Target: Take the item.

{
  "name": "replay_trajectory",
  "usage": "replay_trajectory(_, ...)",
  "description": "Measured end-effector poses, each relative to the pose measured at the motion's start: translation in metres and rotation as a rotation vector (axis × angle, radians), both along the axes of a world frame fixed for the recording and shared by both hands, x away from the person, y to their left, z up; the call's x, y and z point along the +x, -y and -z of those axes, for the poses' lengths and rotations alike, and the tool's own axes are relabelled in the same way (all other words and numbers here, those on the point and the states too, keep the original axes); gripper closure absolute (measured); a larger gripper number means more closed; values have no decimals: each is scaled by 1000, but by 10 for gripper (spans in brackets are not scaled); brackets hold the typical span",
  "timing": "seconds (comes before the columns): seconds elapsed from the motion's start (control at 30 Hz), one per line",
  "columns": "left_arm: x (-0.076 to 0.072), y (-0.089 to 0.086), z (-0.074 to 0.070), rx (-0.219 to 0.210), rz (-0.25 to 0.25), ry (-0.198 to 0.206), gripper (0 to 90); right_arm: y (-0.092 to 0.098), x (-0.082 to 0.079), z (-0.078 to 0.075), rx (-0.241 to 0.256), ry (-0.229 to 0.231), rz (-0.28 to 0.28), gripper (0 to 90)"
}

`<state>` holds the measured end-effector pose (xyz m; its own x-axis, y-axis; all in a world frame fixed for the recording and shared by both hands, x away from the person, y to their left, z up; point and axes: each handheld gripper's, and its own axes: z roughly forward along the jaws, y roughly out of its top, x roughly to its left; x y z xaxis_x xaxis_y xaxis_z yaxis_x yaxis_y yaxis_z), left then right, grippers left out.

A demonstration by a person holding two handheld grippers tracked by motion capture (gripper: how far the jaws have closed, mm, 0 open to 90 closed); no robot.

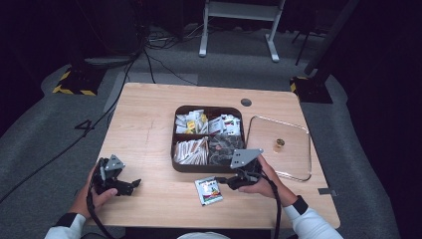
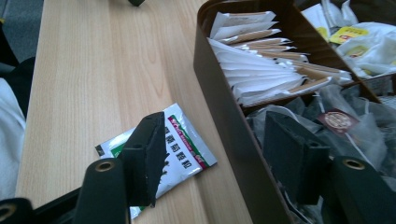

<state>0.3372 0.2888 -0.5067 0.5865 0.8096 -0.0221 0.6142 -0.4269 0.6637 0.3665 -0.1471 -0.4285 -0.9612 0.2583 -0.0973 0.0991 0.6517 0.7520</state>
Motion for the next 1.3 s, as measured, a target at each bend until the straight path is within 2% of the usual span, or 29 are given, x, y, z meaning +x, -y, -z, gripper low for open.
replay_trajectory(0.37, 0, 0, 0, 0, 0, 0, 3, 25, 10, -15, 47, 48, 93, 361)
replay_trajectory(0.6, 0, 0, 0, 0, 0, 0, 2, 51, 20, -25, 76, 82, 194, 366)
replay_trajectory(0.8, 0, 0, 0, 0, 0, 0, 3, 77, 30, -29, 85, 105, 303, 370)
replay_trajectory(1.1, 0, 0, 0, 0, 0, 0, 2, 112, 43, -29, 116, 97, 416, 372)
replay_trajectory(1.3, 0, 0, 0, 0, 0, 0, 2, 131, 53, -21, 103, 85, 492, 371)
